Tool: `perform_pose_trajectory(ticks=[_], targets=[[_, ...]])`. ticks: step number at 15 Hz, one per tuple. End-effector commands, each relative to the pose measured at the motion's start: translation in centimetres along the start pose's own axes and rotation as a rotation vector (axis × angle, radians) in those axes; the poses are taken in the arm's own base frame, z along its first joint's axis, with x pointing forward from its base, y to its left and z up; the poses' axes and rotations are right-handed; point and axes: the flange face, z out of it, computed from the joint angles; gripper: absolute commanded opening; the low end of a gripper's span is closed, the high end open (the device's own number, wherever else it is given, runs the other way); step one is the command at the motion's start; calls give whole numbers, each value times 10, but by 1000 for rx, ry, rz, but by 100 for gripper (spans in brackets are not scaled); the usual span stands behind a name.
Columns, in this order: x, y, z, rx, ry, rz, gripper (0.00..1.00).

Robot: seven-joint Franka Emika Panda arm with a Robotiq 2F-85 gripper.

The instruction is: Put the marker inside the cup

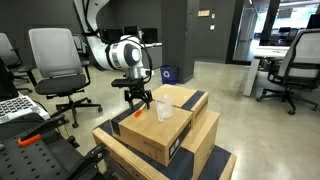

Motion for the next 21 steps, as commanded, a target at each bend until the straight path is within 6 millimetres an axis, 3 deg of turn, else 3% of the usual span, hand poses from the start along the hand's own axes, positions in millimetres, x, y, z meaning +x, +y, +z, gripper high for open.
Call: perform_pose_trajectory(ticks=[1, 21], targets=[[6, 7, 5, 26, 11, 19, 100], [6, 11, 2, 11, 4, 24, 100]])
